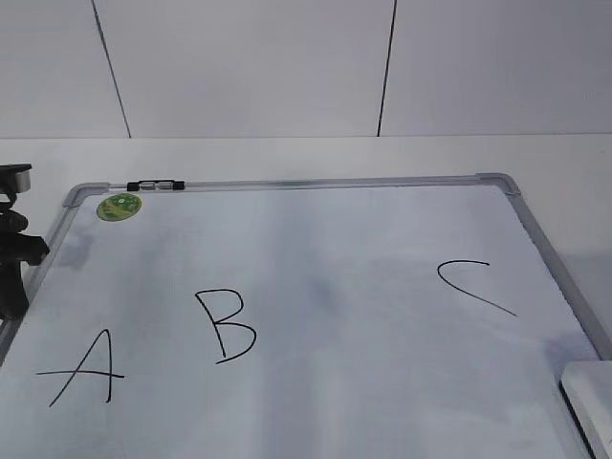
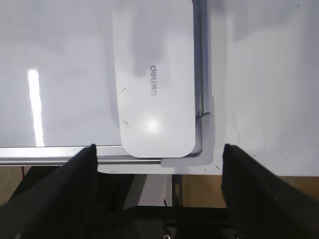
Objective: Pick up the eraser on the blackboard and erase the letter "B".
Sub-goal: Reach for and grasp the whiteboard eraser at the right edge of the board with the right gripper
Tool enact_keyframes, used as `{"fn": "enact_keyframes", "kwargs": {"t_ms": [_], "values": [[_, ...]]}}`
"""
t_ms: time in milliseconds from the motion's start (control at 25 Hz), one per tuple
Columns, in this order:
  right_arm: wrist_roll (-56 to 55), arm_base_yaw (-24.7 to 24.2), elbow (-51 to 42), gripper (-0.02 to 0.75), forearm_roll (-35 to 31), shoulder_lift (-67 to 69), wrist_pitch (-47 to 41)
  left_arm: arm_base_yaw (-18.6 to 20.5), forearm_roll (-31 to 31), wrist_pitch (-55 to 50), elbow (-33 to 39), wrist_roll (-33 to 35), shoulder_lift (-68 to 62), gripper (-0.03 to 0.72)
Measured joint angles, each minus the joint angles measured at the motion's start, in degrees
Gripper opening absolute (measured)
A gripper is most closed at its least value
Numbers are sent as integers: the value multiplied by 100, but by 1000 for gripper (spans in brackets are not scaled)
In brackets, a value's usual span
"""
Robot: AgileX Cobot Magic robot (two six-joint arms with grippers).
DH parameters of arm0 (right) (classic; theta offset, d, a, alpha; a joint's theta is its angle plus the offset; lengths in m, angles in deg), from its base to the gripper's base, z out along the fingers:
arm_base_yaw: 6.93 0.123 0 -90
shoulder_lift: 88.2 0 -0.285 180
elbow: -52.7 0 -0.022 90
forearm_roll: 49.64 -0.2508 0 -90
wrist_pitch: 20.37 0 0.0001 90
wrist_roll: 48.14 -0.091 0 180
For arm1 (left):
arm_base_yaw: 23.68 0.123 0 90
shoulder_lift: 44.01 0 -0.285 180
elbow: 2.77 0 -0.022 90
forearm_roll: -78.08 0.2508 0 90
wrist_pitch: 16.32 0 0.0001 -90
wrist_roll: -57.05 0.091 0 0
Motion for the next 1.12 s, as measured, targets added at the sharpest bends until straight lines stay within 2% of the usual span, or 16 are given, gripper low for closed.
{"fn": "enact_keyframes", "kwargs": {"t_ms": [520,1120], "values": [[0,0,0,580,13,1347,818,0,0,-13,-3,-3,0,59],[30,0,13,606,146,1407,1256,0,-15,-25,-3,-13,0,58]]}}
